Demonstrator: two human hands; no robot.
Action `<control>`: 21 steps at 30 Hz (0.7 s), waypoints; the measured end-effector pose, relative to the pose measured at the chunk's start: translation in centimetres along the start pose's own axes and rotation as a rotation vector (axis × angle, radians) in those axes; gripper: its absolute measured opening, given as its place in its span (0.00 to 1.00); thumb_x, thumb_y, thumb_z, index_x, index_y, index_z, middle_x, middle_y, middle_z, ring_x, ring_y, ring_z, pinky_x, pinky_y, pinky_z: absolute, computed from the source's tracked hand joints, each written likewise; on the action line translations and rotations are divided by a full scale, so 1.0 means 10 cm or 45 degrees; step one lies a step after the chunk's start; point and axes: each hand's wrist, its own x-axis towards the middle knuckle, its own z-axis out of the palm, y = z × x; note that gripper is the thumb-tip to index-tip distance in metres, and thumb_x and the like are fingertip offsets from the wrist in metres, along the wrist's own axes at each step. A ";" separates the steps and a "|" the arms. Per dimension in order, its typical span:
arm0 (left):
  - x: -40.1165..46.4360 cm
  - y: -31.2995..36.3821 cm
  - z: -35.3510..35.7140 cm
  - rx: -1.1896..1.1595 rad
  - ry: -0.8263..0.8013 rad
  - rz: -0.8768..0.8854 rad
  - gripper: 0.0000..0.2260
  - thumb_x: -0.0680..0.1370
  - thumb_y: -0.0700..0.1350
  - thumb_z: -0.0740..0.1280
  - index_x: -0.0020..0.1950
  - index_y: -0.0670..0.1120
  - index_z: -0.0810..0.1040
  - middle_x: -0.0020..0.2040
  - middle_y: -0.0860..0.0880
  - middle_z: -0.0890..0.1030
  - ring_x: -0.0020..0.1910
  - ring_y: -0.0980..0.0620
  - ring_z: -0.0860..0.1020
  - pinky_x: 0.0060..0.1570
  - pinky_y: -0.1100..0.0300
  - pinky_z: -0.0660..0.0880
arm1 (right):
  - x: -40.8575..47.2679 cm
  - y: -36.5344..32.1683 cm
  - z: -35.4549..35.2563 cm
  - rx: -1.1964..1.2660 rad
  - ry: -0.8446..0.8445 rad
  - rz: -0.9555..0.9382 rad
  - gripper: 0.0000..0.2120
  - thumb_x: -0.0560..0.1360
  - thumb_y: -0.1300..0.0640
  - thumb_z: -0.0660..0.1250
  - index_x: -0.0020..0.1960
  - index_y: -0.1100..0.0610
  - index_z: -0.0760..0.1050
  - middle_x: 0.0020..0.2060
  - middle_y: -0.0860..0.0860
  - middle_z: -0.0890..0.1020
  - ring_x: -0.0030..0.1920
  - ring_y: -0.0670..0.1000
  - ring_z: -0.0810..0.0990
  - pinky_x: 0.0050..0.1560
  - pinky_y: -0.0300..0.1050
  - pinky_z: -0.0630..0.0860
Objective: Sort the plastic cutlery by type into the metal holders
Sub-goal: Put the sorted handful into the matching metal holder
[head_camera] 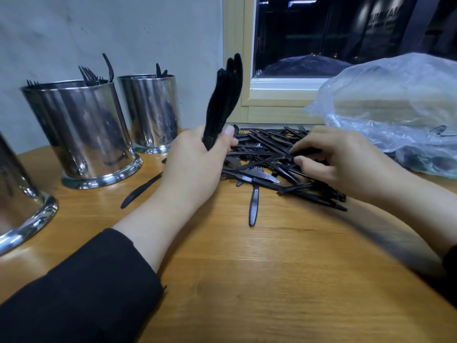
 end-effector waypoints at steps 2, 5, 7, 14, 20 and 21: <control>-0.01 0.02 0.00 0.076 -0.071 0.029 0.18 0.83 0.55 0.62 0.49 0.44 0.84 0.47 0.40 0.85 0.46 0.45 0.81 0.47 0.52 0.74 | -0.02 -0.07 -0.01 0.073 -0.004 -0.097 0.08 0.77 0.50 0.68 0.53 0.50 0.83 0.44 0.42 0.79 0.45 0.46 0.78 0.44 0.40 0.73; -0.03 0.03 0.02 0.005 -0.306 0.013 0.12 0.83 0.54 0.64 0.47 0.51 0.82 0.40 0.49 0.86 0.39 0.53 0.83 0.47 0.54 0.80 | -0.02 -0.17 0.05 0.151 0.062 -0.190 0.06 0.78 0.55 0.70 0.53 0.53 0.83 0.43 0.43 0.78 0.44 0.46 0.78 0.44 0.32 0.68; -0.05 0.01 0.05 -0.018 -0.432 -0.016 0.11 0.84 0.54 0.63 0.43 0.55 0.75 0.34 0.53 0.84 0.31 0.56 0.80 0.40 0.55 0.78 | -0.02 -0.22 0.08 0.183 0.129 -0.204 0.07 0.78 0.53 0.69 0.55 0.53 0.82 0.43 0.43 0.78 0.44 0.44 0.77 0.44 0.30 0.68; 0.02 -0.06 0.04 -0.199 -0.224 -0.139 0.20 0.82 0.58 0.63 0.49 0.41 0.77 0.30 0.53 0.71 0.30 0.53 0.69 0.37 0.54 0.69 | 0.08 -0.12 0.33 -0.007 0.042 0.086 0.18 0.75 0.40 0.66 0.60 0.49 0.79 0.46 0.42 0.78 0.47 0.43 0.77 0.50 0.45 0.75; 0.04 -0.15 0.06 -0.173 -0.201 -0.176 0.18 0.82 0.58 0.65 0.49 0.44 0.78 0.32 0.54 0.70 0.31 0.51 0.68 0.38 0.51 0.68 | 0.12 -0.14 0.50 -0.290 -0.297 0.142 0.17 0.76 0.38 0.66 0.59 0.47 0.80 0.48 0.43 0.77 0.54 0.49 0.77 0.60 0.54 0.74; 0.04 -0.15 0.07 -0.172 -0.204 -0.179 0.17 0.82 0.58 0.65 0.48 0.44 0.78 0.32 0.54 0.70 0.31 0.51 0.68 0.38 0.51 0.68 | 0.12 -0.15 0.51 -0.296 -0.313 0.144 0.15 0.77 0.40 0.67 0.57 0.46 0.81 0.48 0.42 0.77 0.53 0.49 0.77 0.60 0.53 0.73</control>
